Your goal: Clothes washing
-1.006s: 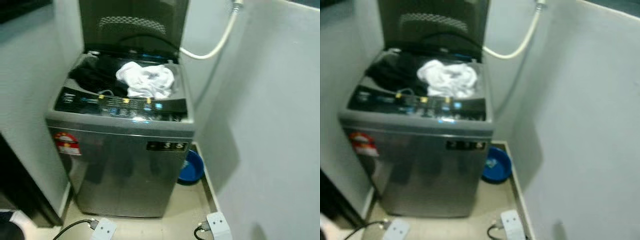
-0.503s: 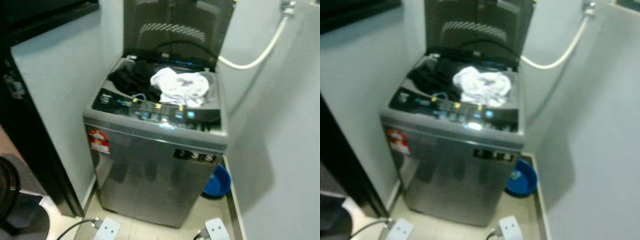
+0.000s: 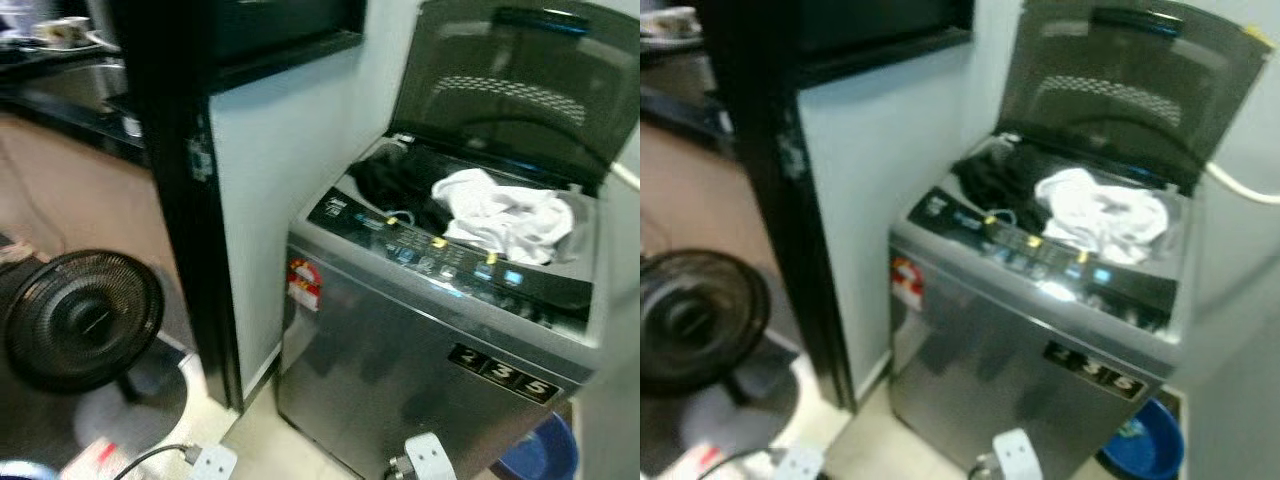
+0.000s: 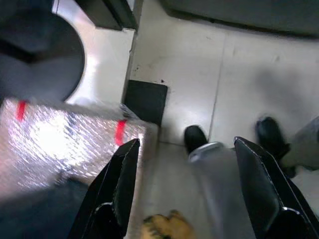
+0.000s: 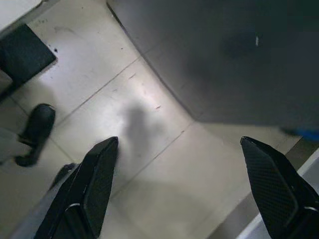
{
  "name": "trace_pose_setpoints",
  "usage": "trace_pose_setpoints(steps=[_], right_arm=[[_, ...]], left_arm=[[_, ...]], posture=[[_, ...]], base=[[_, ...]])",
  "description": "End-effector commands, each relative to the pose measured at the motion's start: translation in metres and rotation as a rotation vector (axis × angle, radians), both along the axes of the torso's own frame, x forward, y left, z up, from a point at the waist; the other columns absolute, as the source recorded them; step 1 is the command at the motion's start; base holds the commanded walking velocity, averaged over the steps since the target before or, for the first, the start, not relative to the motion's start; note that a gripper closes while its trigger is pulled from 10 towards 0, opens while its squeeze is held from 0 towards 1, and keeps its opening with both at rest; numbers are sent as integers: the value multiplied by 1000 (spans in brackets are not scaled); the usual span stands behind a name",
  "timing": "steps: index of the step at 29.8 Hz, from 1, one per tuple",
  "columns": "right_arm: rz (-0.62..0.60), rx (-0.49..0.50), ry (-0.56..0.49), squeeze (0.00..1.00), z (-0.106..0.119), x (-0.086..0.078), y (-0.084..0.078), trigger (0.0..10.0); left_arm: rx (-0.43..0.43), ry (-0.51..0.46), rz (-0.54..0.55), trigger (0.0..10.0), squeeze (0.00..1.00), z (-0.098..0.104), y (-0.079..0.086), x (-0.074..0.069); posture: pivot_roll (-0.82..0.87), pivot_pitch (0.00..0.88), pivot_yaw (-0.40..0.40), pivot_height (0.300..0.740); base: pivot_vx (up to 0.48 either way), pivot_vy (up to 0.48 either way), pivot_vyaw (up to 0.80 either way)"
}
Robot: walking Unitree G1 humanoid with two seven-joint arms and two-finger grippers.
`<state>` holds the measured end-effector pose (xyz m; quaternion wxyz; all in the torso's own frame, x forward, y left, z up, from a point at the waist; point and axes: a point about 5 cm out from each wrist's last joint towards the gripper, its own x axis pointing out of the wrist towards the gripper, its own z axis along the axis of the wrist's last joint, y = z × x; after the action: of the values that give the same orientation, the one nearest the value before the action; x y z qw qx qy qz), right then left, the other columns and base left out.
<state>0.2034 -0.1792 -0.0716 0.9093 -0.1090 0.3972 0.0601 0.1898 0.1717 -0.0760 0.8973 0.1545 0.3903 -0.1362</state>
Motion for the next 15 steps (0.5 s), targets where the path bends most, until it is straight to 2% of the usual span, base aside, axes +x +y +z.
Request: trace_pose_setpoints(steps=[1,15], right_arm=[[-5,4,9,0,-2,-3,1,10000],[-15,19,-15,0,1,2,3,10000]], left_arm=[[6,-2,-4,10000,0,0,1,1],[3,-11,-7,10000,0,1,0,3]], posture=[[37,0,-46,724],[33,0,-41,724]], base=[[0,0,769],[0,0,768]])
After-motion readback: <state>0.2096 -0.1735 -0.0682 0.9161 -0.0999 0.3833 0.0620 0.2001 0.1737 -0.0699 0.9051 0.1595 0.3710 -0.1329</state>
